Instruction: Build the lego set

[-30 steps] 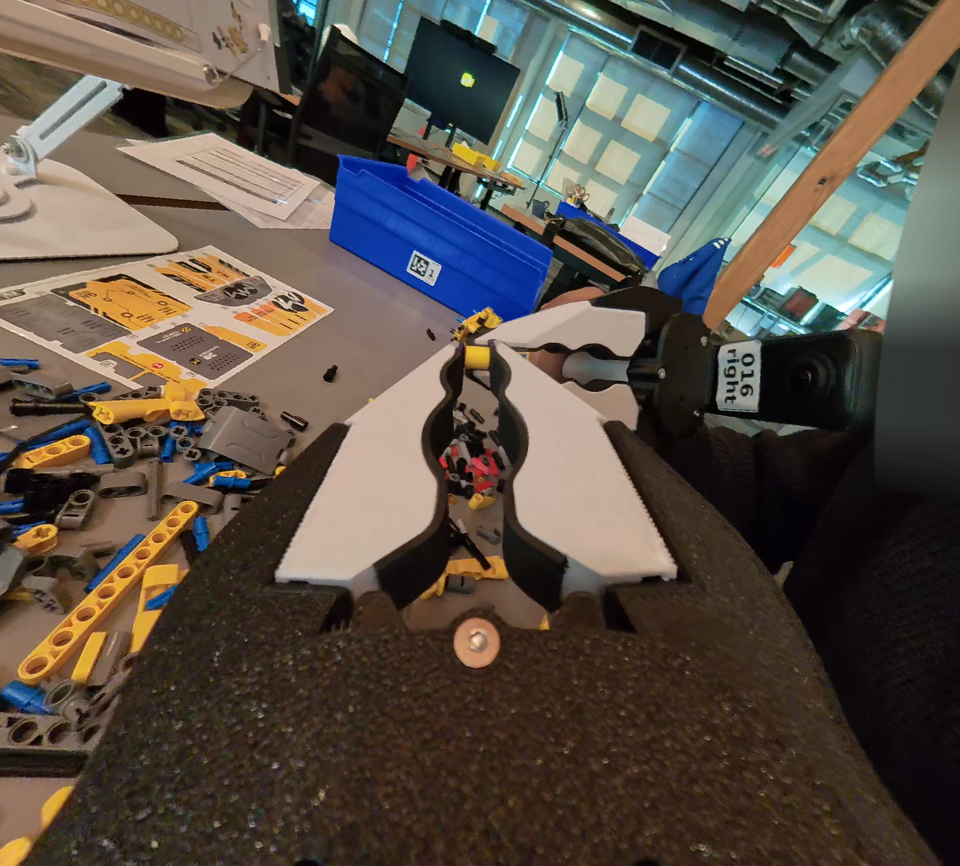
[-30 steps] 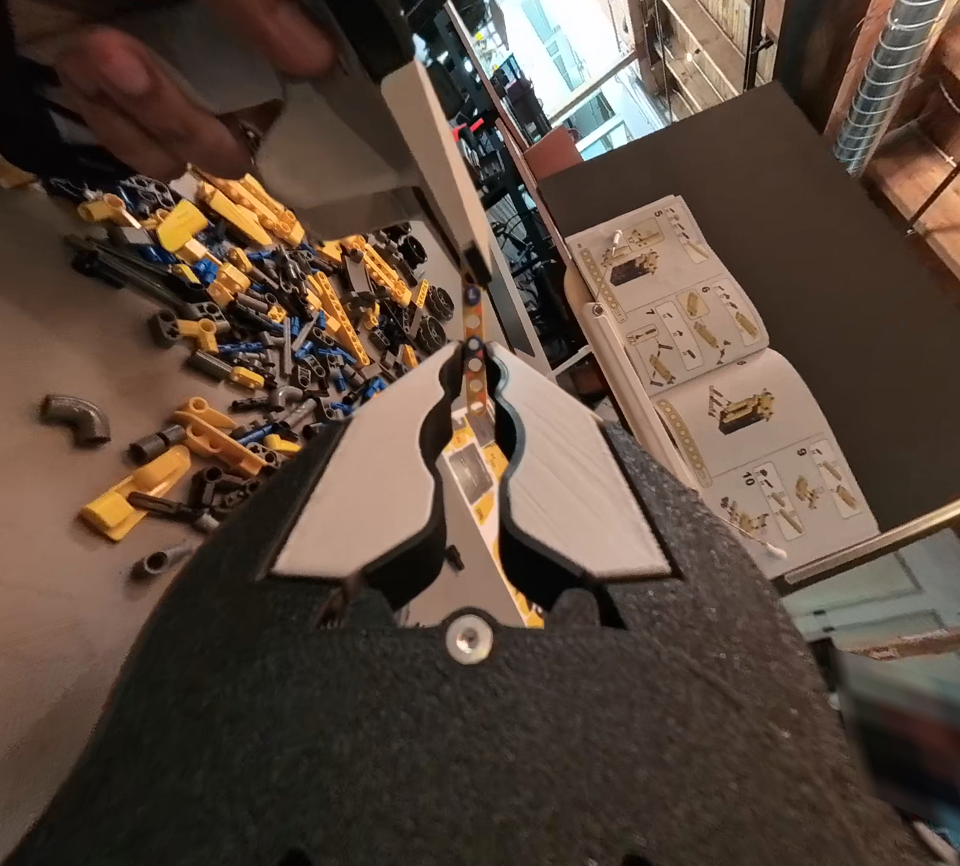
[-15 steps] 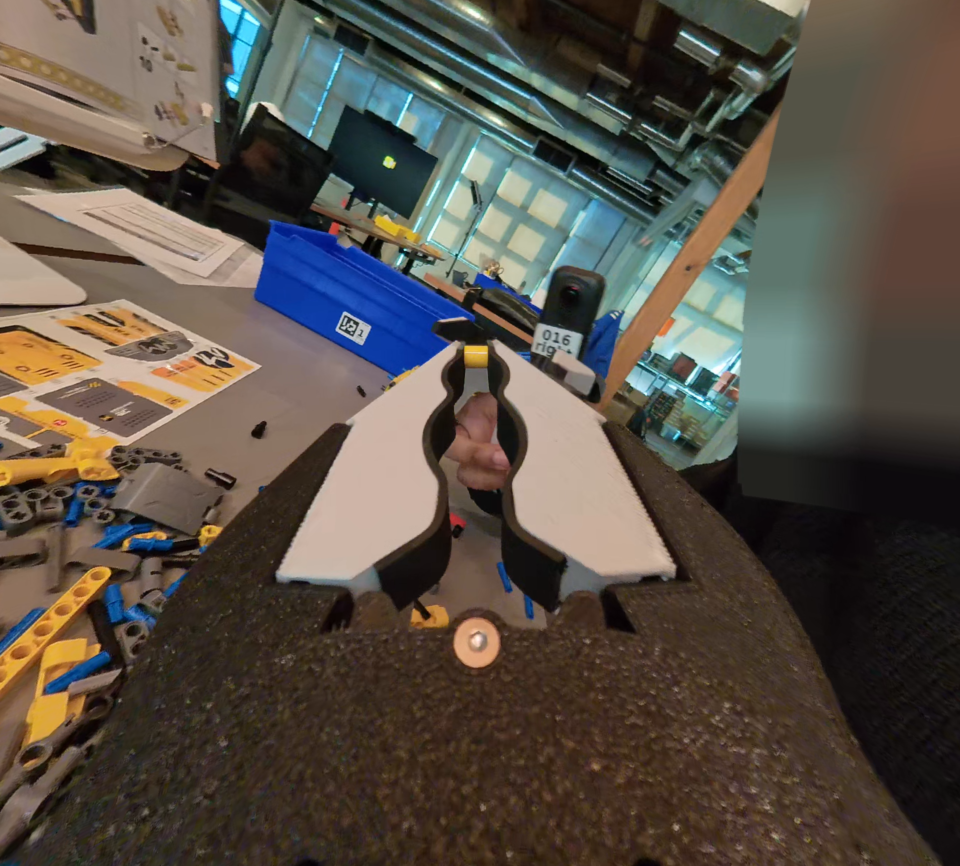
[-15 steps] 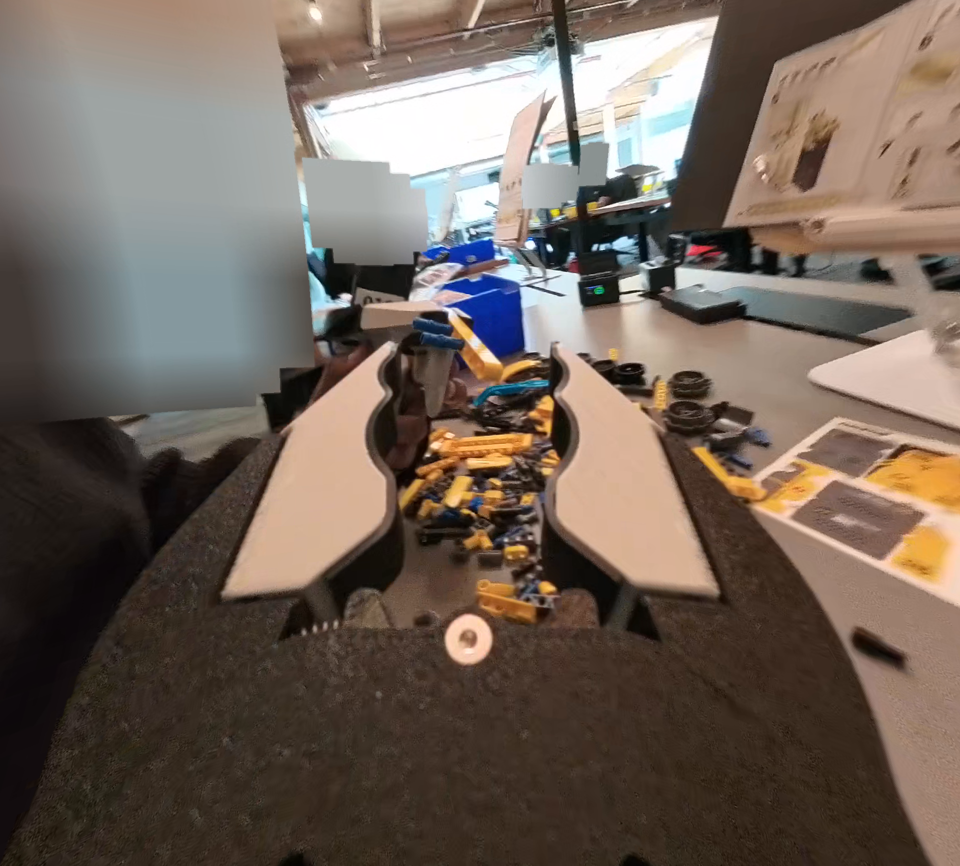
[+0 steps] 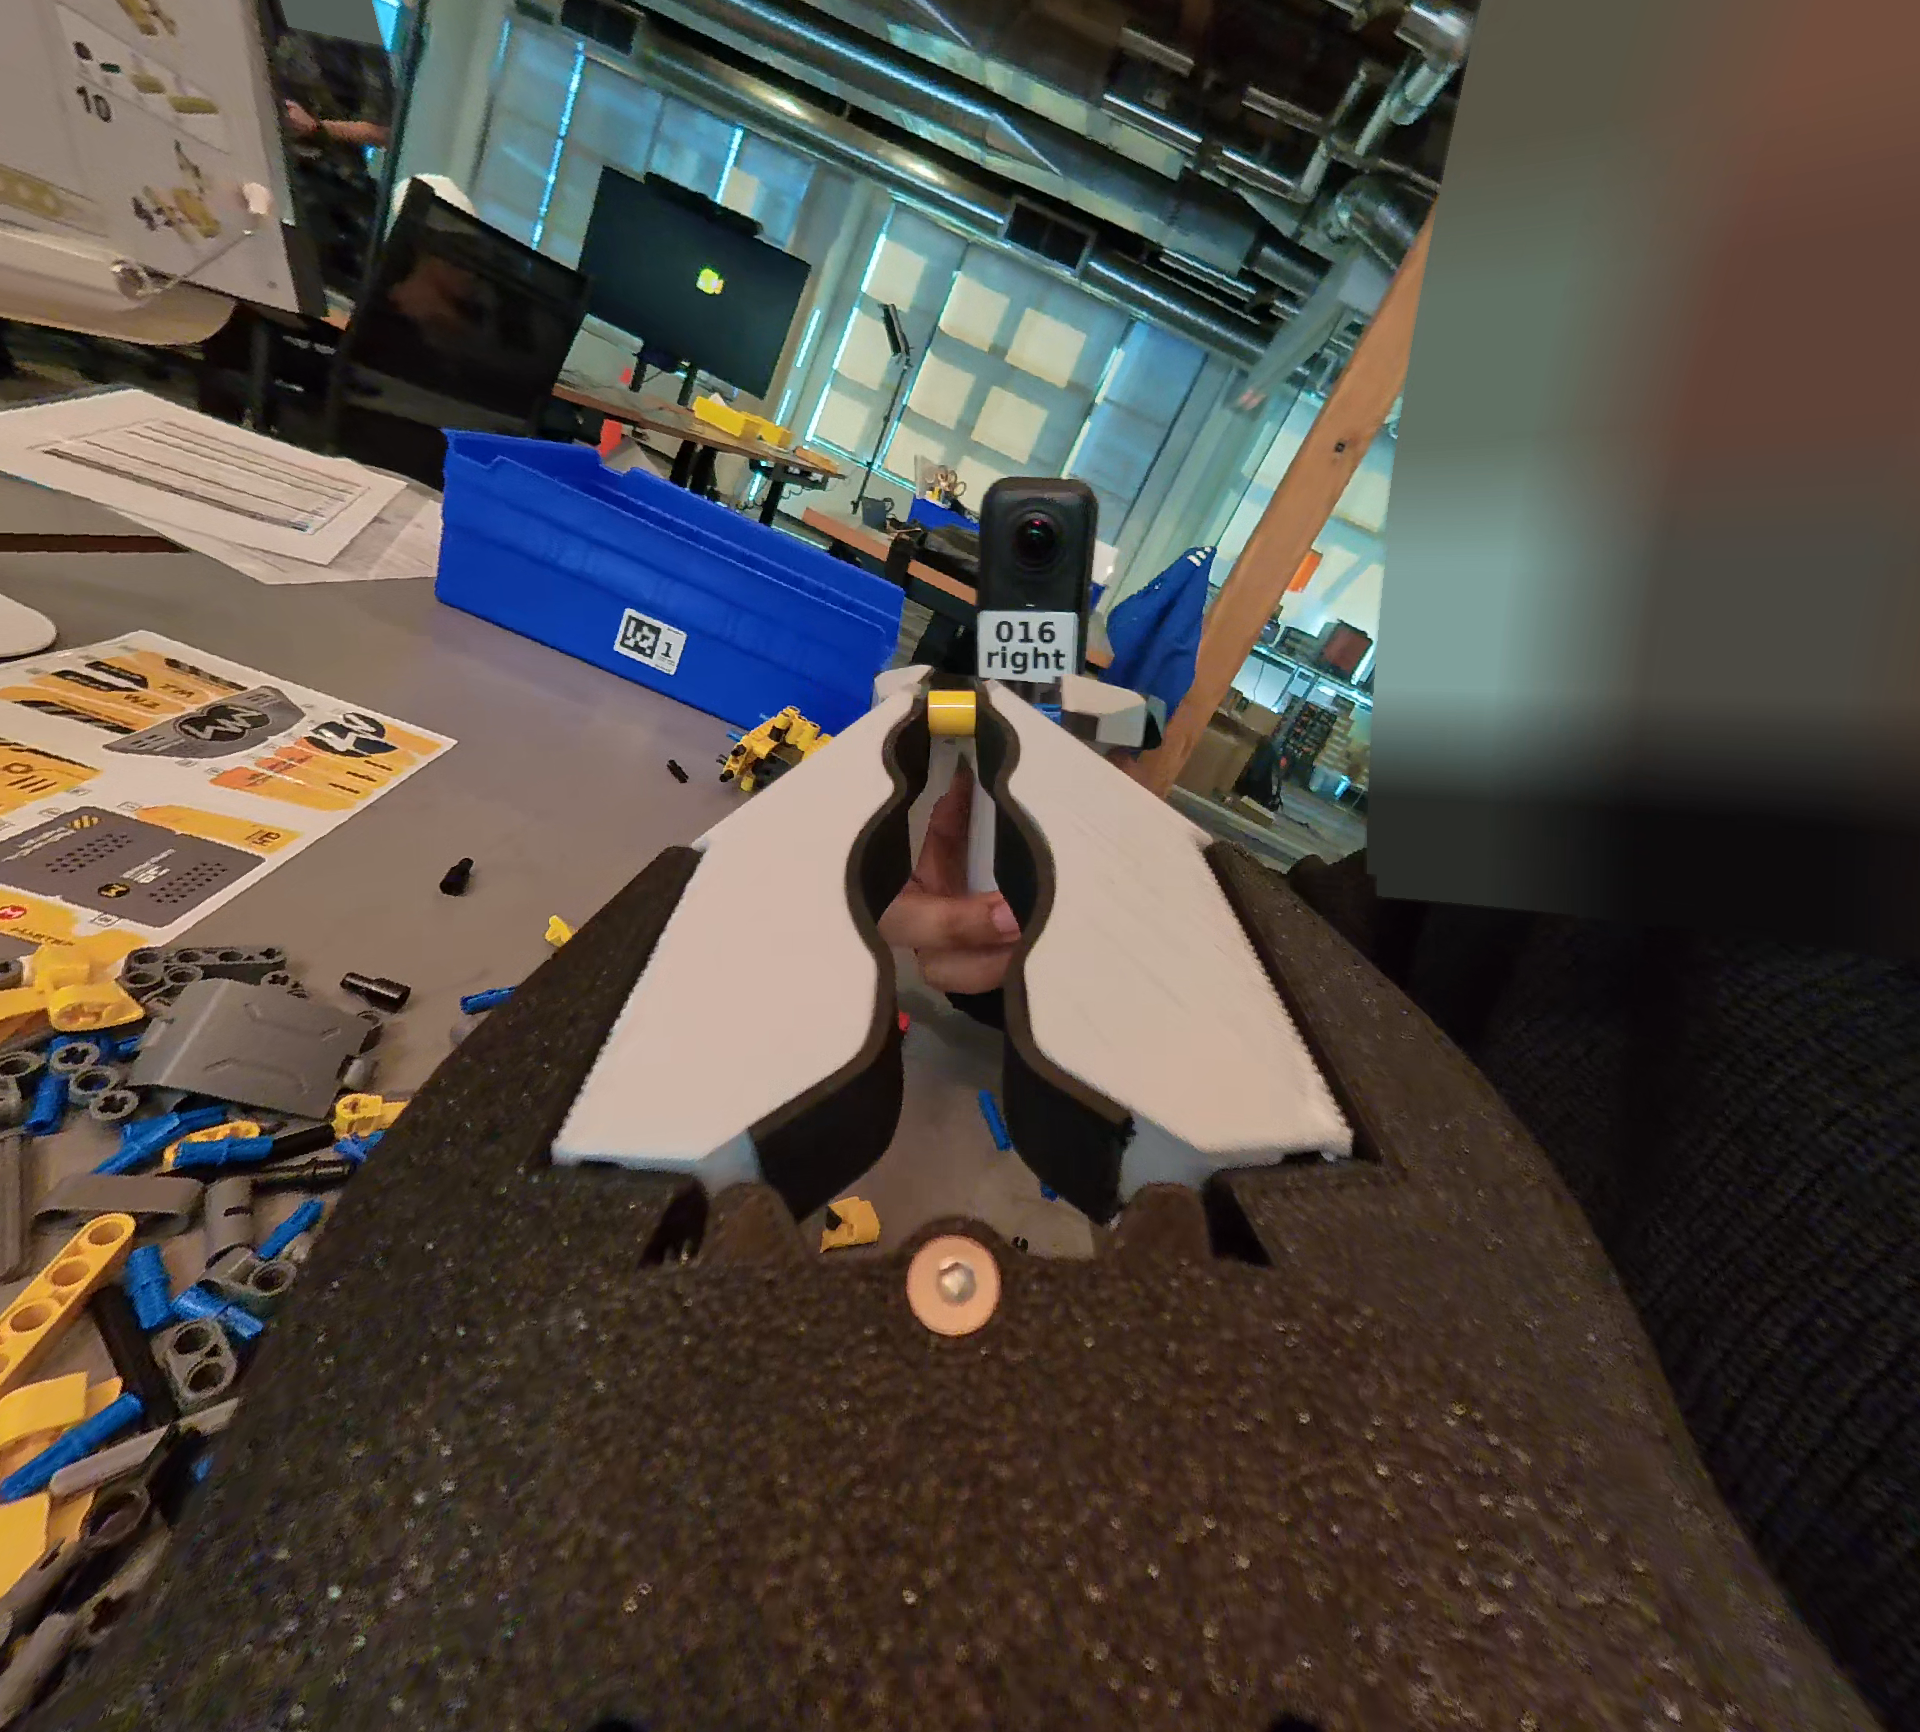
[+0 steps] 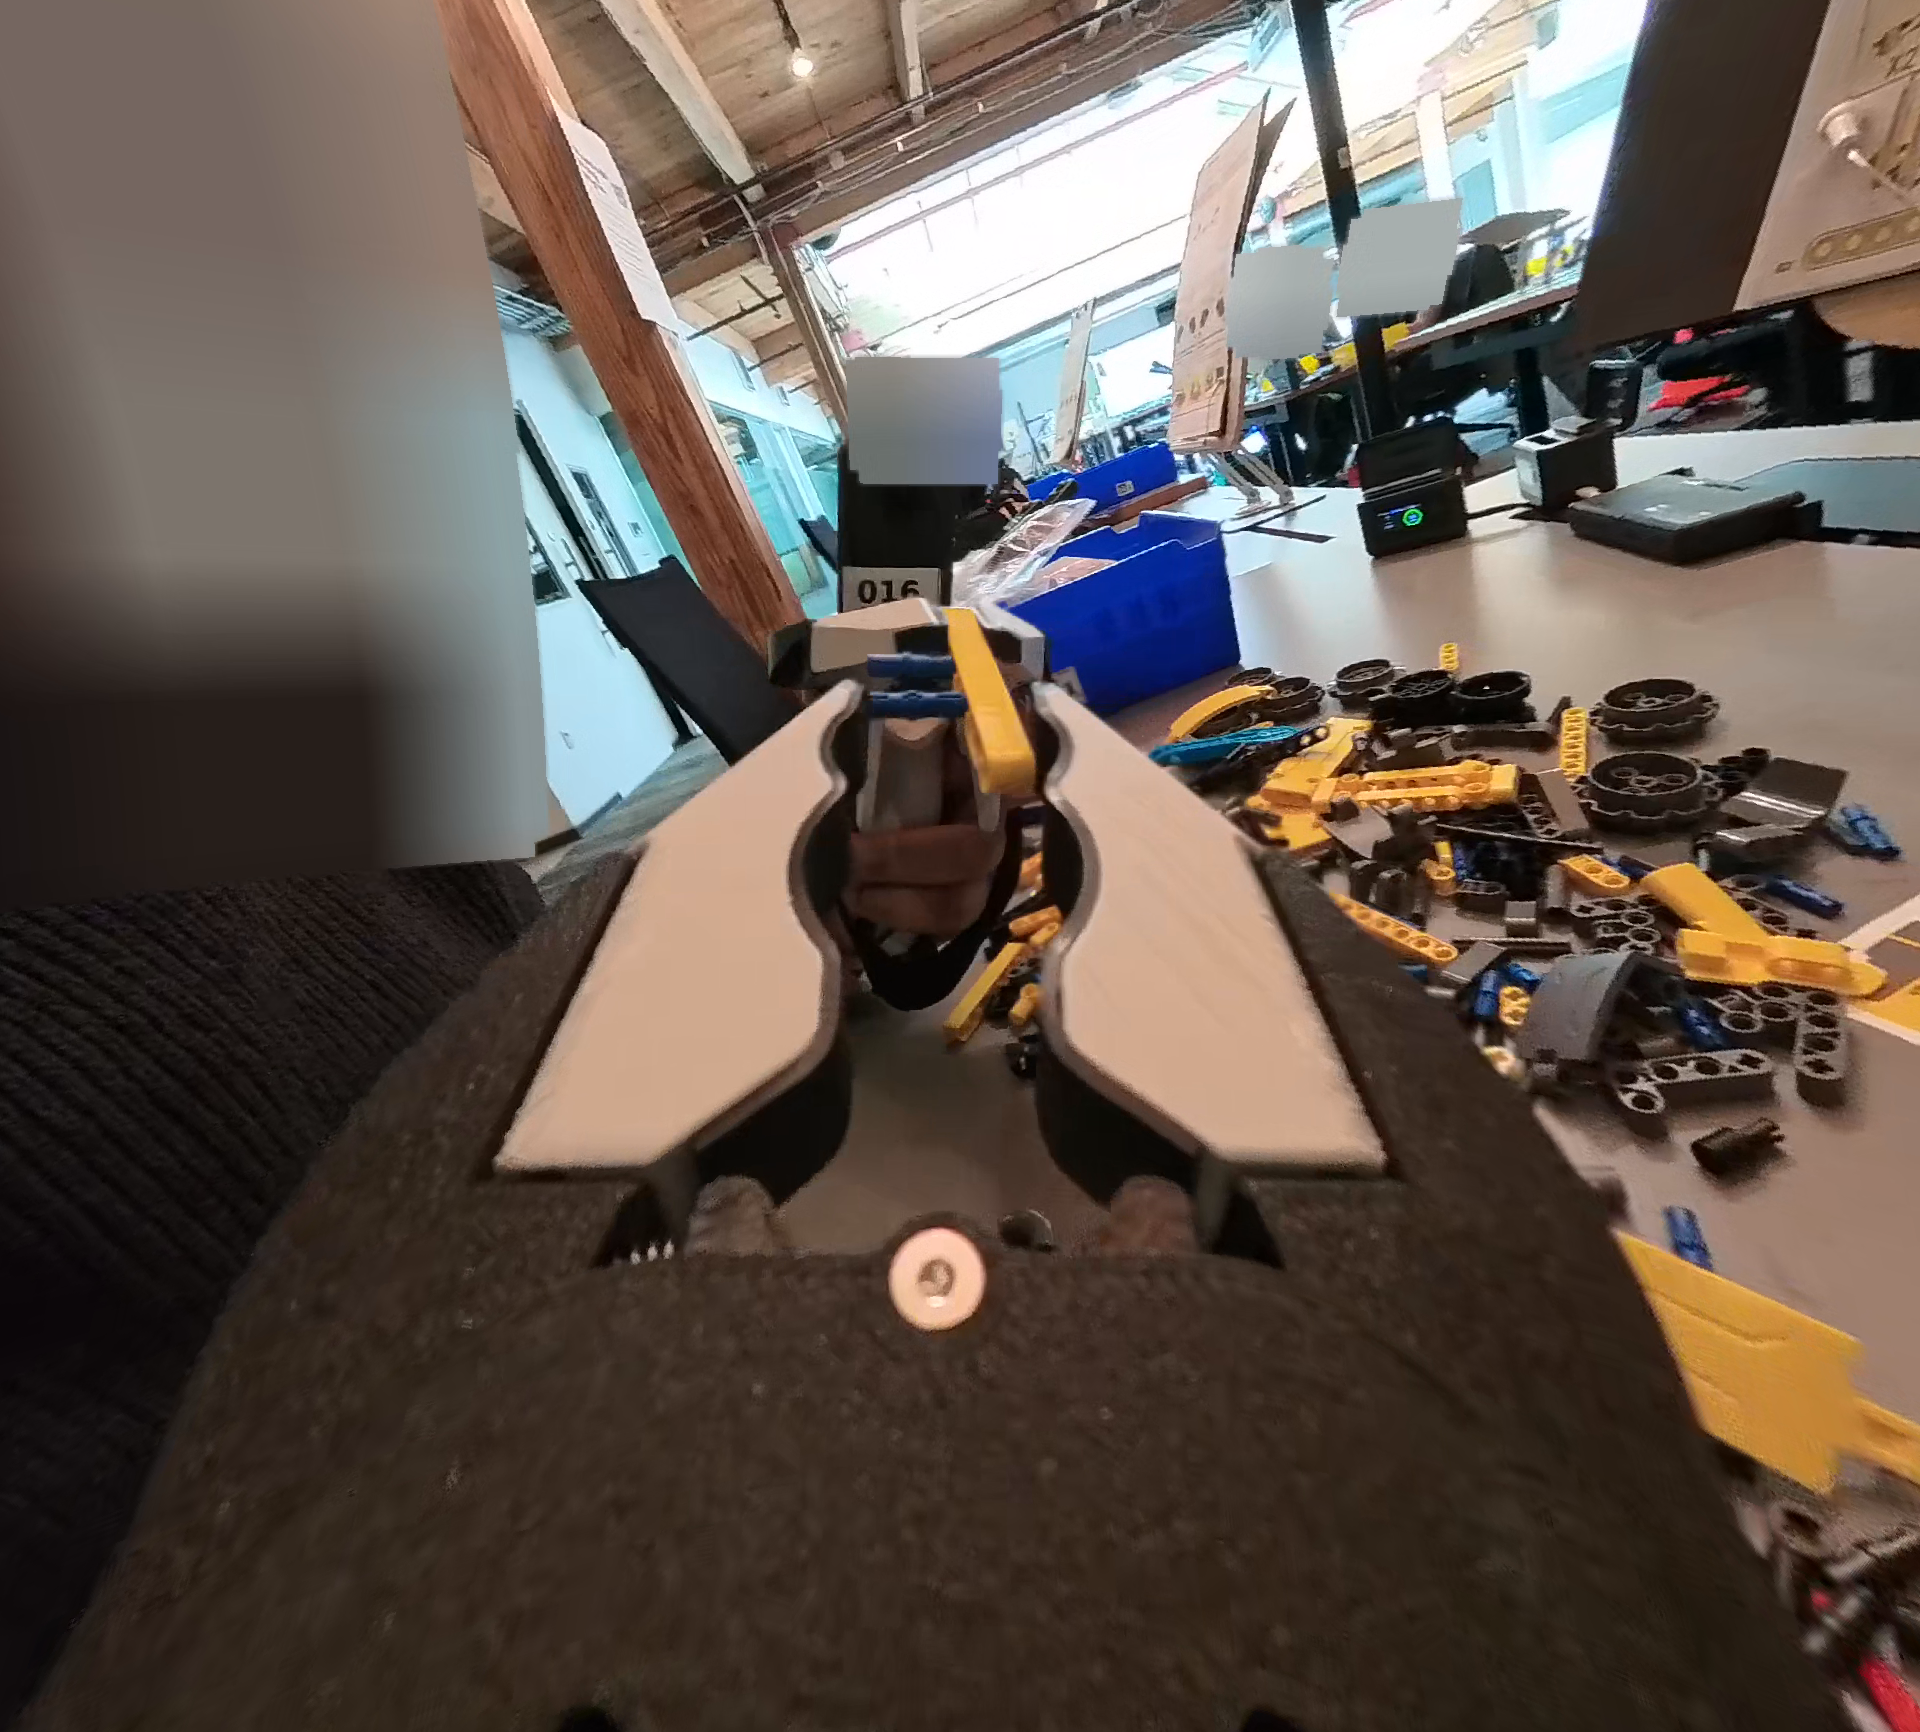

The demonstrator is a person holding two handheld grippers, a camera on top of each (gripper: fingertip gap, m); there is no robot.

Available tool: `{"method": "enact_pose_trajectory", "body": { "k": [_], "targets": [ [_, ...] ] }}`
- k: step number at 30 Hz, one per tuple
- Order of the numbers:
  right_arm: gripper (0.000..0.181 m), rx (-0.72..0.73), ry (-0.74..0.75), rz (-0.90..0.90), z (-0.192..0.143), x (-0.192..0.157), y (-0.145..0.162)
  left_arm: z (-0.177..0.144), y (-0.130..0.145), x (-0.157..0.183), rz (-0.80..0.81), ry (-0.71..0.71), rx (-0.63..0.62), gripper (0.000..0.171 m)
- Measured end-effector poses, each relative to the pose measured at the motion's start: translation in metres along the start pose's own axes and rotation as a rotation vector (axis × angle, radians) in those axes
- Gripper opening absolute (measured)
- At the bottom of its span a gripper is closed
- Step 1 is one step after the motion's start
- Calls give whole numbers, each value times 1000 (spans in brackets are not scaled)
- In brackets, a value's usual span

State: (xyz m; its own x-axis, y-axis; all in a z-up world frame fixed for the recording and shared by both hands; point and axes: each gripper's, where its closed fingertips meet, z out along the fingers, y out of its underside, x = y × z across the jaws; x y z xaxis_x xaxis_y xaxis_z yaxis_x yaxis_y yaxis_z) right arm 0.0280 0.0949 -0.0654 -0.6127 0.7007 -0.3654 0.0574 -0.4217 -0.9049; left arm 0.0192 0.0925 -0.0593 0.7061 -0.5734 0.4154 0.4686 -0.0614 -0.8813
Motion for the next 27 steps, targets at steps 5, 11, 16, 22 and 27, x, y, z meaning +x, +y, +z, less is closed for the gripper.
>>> {"method": "enact_pose_trajectory", "body": {
  "k": [5,11,16,22,27],
  "targets": [
    [28,-7,-40,61,0,-1,1,0,0,1,20,-8,-2,7],
    [27,-7,-36,58,-4,7,-3,2,5,-8,73,-90,-20,23],
    [26,-58,32,-132,-7,10,-3,10,20,0,156,-83,-104,56],
    [26,-120,12,-245,-6,3,3,10,22,0,240,-113,-113,56],
    [26,-146,-43,-231,-8,-1,5,9,18,5,235,-79,-96,43]
  ]
}}
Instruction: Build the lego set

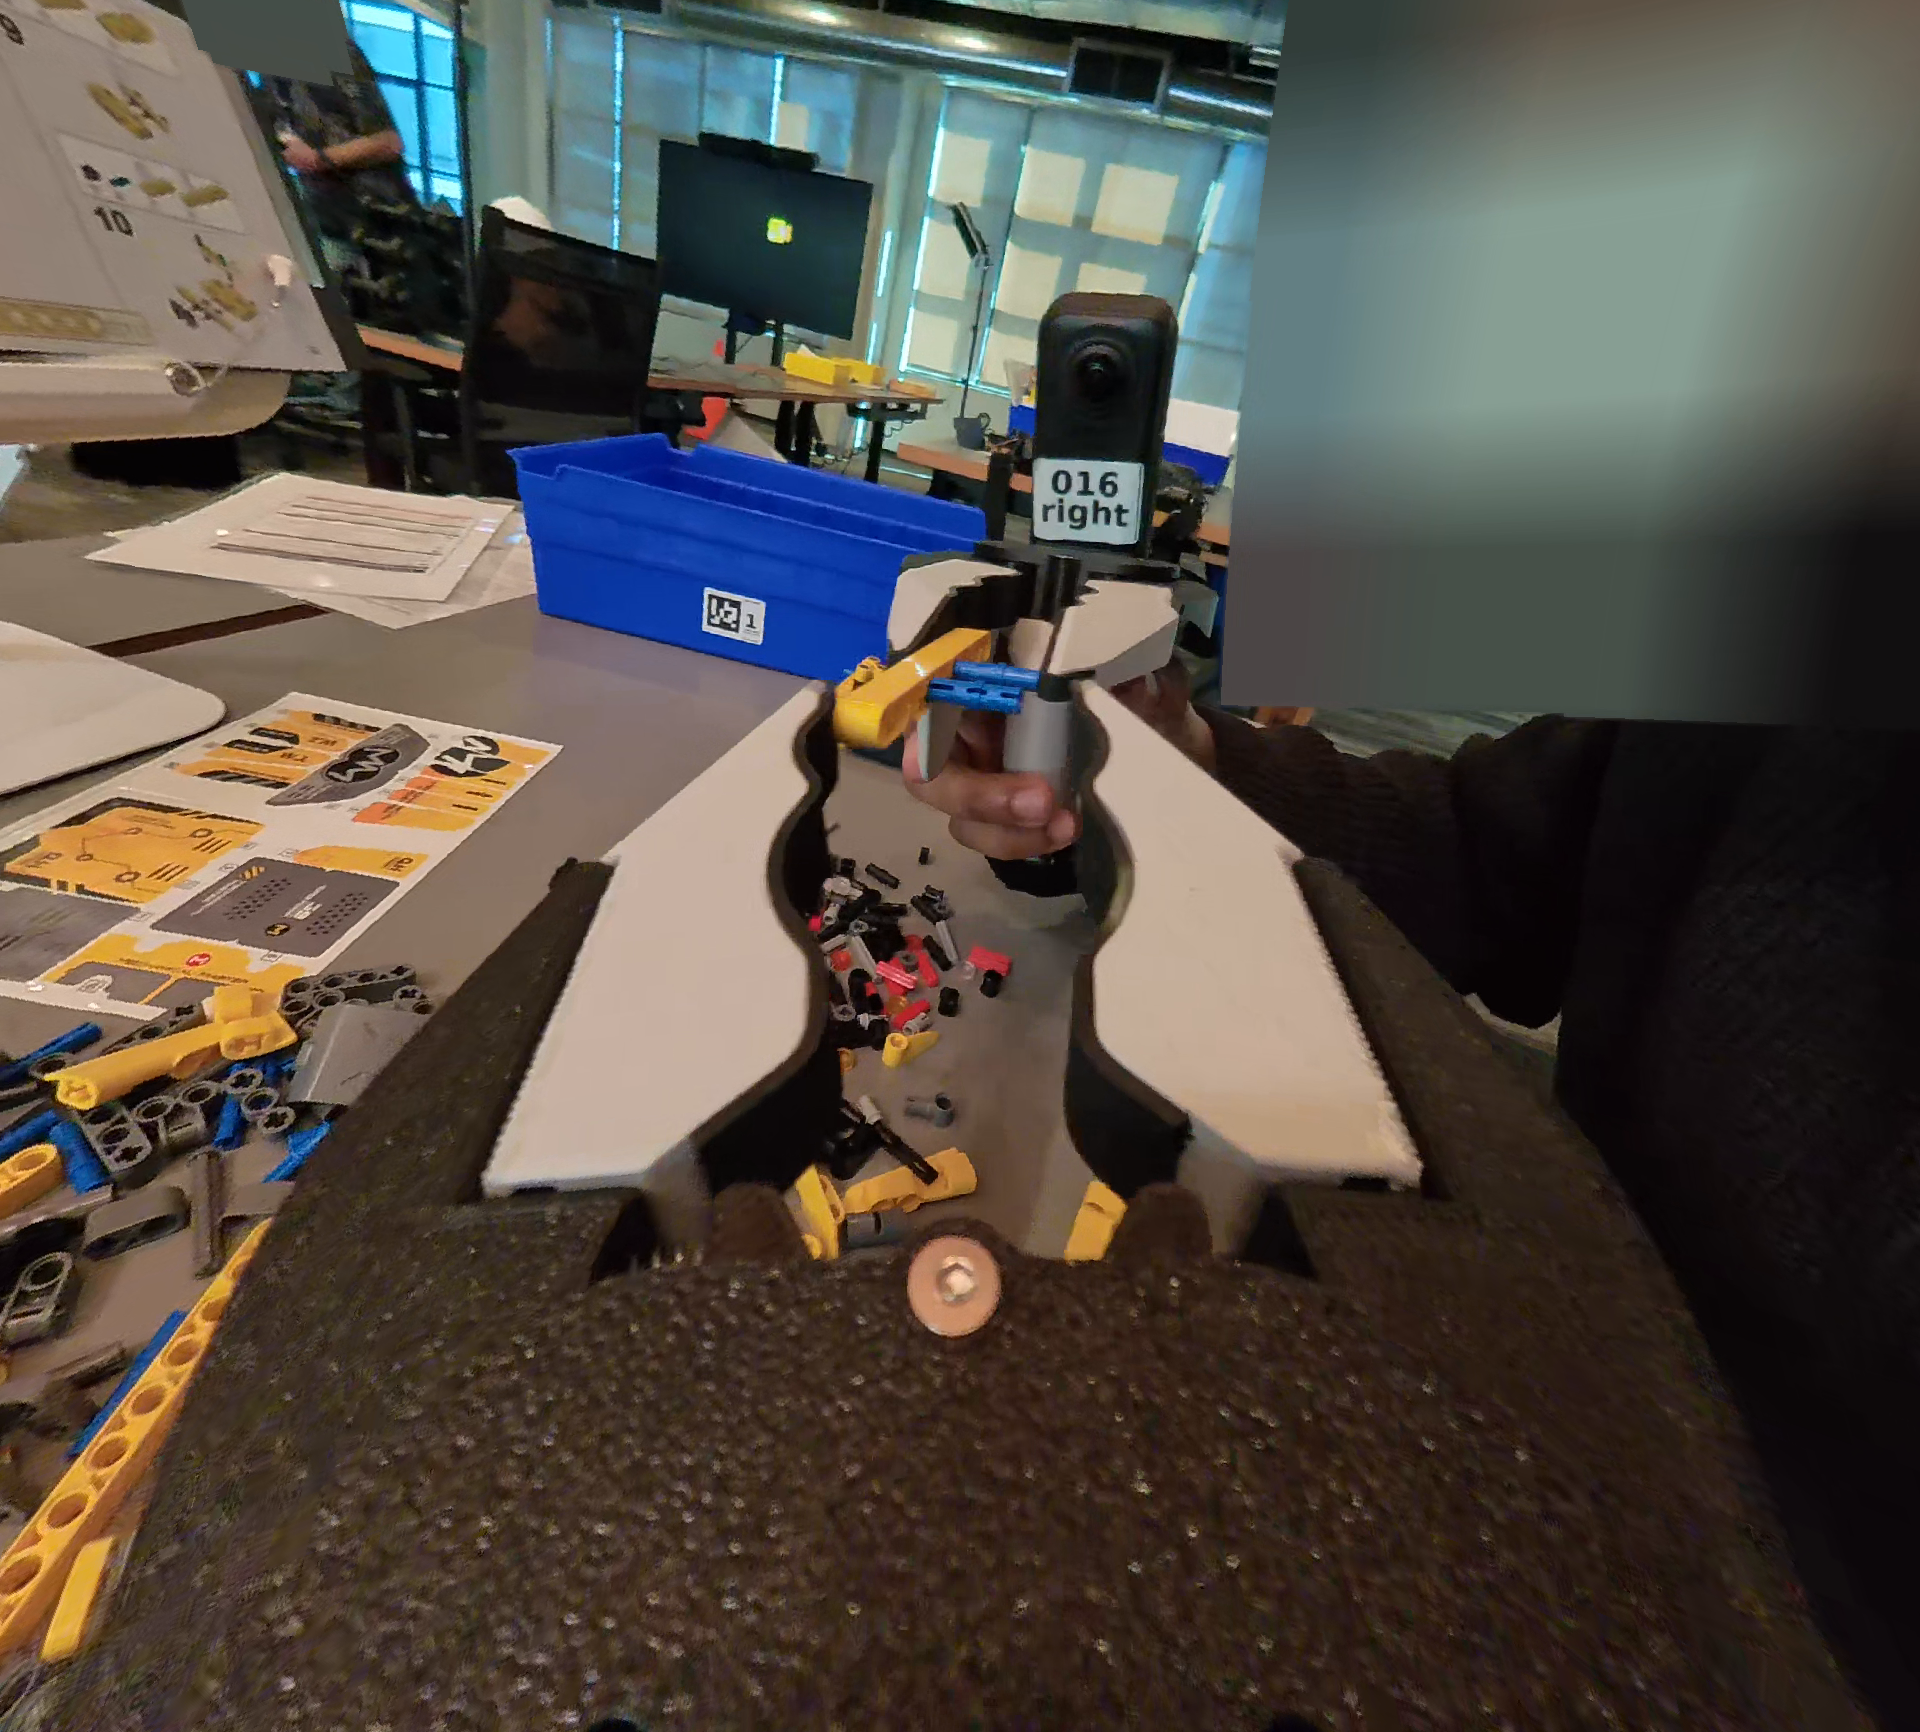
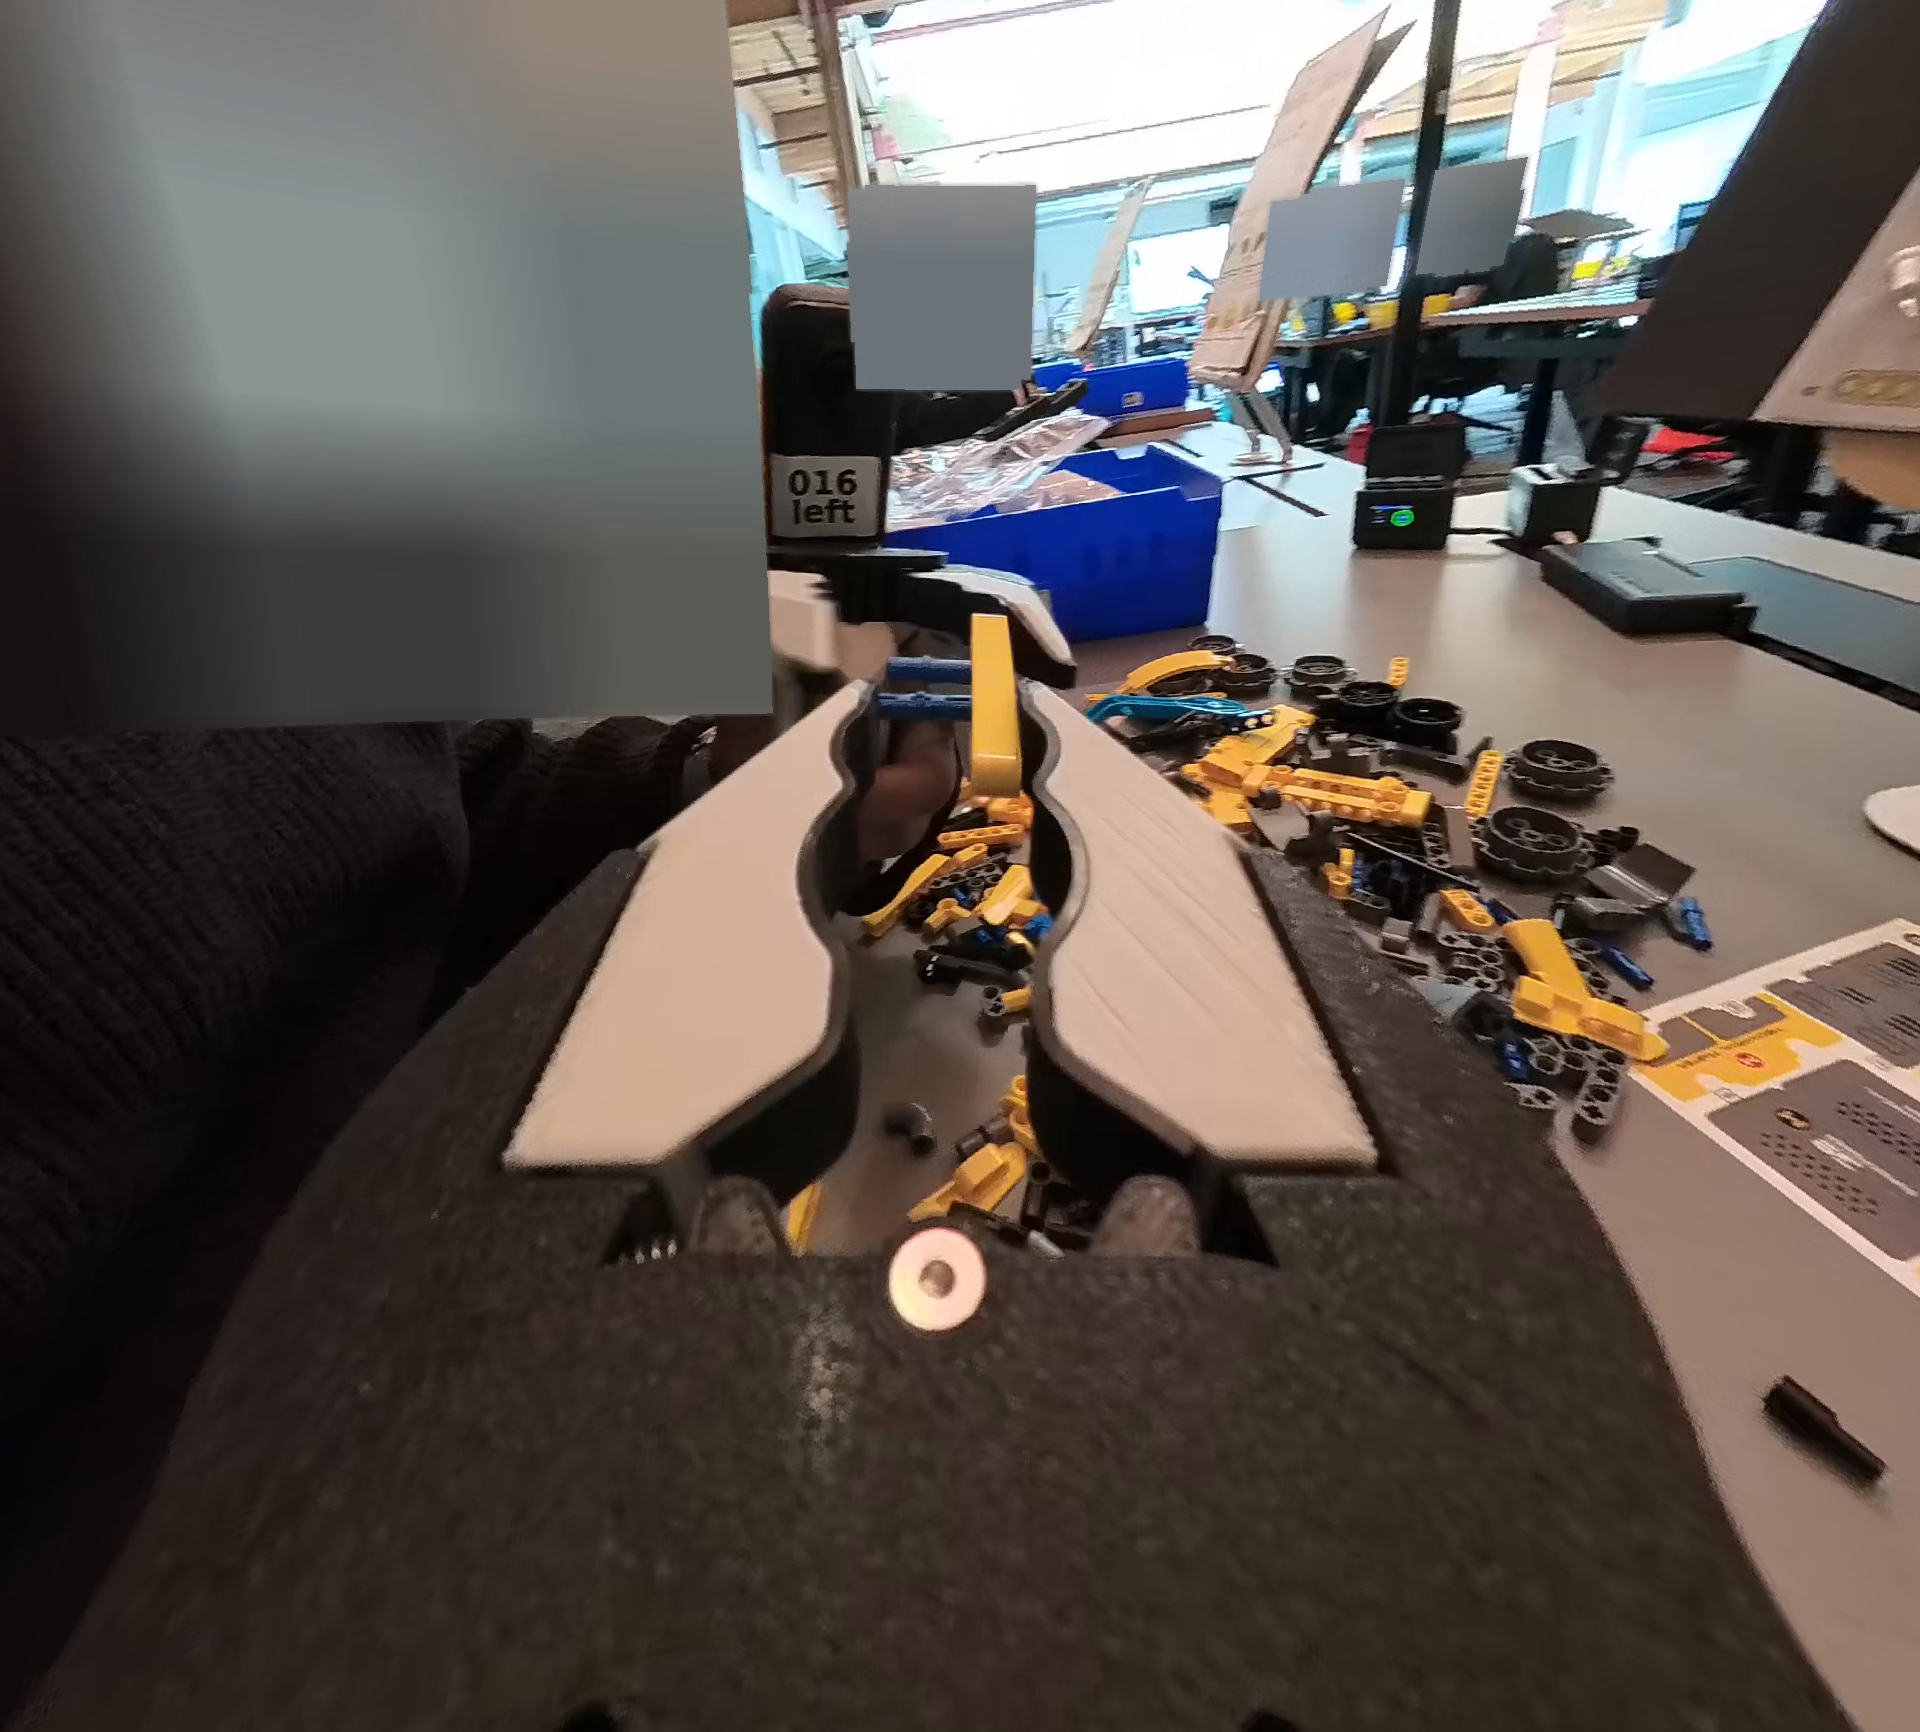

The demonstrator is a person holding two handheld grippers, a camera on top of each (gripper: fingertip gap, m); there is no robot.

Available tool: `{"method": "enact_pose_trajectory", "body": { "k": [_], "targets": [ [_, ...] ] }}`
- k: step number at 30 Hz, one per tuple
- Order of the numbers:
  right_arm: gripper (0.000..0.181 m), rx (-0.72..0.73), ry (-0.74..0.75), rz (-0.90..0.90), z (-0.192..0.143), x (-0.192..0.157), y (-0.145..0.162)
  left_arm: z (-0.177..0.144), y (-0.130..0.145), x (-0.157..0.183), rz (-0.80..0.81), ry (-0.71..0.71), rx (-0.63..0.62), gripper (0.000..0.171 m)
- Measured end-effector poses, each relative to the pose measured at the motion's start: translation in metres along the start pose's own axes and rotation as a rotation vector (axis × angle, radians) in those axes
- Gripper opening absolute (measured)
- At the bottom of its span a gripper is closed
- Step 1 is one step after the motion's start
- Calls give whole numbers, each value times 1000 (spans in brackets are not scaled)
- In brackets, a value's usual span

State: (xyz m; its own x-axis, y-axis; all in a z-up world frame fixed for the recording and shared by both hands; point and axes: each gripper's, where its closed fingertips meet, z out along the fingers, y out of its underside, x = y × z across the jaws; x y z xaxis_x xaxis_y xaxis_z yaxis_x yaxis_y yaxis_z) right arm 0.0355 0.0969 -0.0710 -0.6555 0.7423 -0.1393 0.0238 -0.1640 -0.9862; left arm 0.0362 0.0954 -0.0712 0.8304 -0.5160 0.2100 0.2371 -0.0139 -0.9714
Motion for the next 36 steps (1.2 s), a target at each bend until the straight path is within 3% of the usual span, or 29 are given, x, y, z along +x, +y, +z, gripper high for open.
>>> {"method": "enact_pose_trajectory", "body": {
  "k": [1,10,22,36],
  "targets": [
    [26,-2,-12,6,0,-1,0,-1,0,-1,8,-11,0,35],
    [31,18,40,-39,-1,1,-4,-2,-5,2,80,-24,21,30],
    [31,-5,10,34,-1,0,-3,-3,-7,4,114,-30,33,30],
    [30,-20,40,-48,0,-4,-8,-3,-10,7,103,-7,40,30]
  ]
}}
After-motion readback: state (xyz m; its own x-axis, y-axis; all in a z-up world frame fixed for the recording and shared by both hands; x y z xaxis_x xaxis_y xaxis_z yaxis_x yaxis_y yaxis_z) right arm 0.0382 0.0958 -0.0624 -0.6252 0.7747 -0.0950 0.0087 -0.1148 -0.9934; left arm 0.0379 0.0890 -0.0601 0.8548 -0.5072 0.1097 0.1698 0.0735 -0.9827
